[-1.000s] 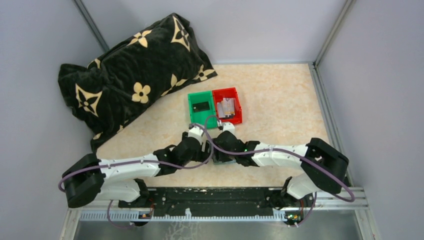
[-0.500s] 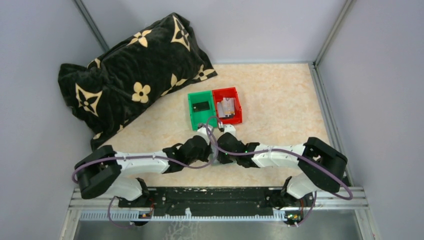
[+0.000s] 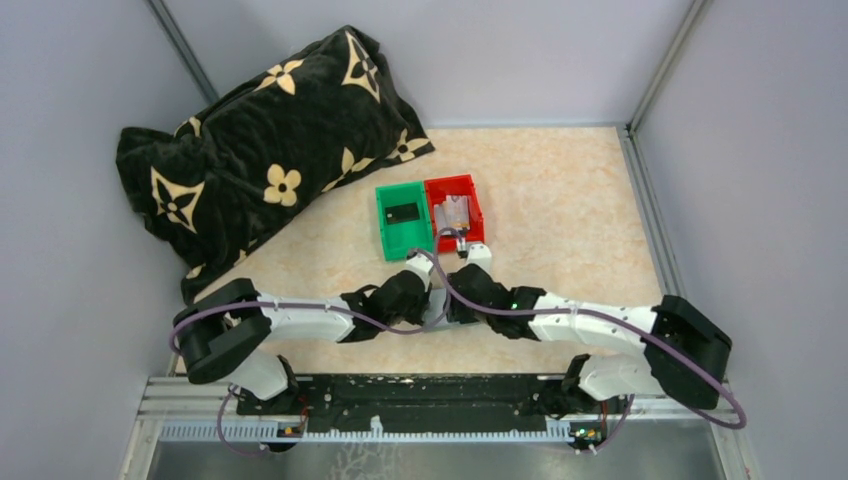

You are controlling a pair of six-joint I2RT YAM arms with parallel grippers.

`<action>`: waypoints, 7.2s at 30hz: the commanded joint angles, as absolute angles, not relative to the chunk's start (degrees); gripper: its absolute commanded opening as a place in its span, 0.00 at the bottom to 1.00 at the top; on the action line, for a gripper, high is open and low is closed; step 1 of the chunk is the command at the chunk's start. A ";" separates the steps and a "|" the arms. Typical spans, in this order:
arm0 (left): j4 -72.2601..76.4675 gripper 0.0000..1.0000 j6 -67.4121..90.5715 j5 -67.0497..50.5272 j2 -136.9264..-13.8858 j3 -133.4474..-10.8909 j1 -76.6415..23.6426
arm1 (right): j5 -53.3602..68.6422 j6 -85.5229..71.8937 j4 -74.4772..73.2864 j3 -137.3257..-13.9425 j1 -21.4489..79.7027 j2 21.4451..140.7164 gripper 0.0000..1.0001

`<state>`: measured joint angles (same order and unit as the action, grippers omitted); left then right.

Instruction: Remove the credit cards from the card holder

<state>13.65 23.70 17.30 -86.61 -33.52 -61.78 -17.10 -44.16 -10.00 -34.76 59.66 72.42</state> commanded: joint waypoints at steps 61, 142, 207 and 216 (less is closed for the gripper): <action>11.78 0.00 24.54 16.95 -83.75 -31.21 -61.92 | -10.70 -40.89 -9.67 -32.00 46.94 66.72 0.53; 4.05 0.27 27.49 18.62 -66.91 -23.10 -61.94 | 7.49 -47.99 17.23 -39.35 55.77 83.93 0.50; -5.45 0.00 45.44 28.83 -74.29 -23.19 -62.64 | -6.46 -46.71 0.73 -32.16 55.18 76.25 0.54; -5.04 0.00 44.73 28.28 -75.31 -23.72 -62.84 | -5.56 -46.79 2.37 -31.04 54.85 76.91 0.54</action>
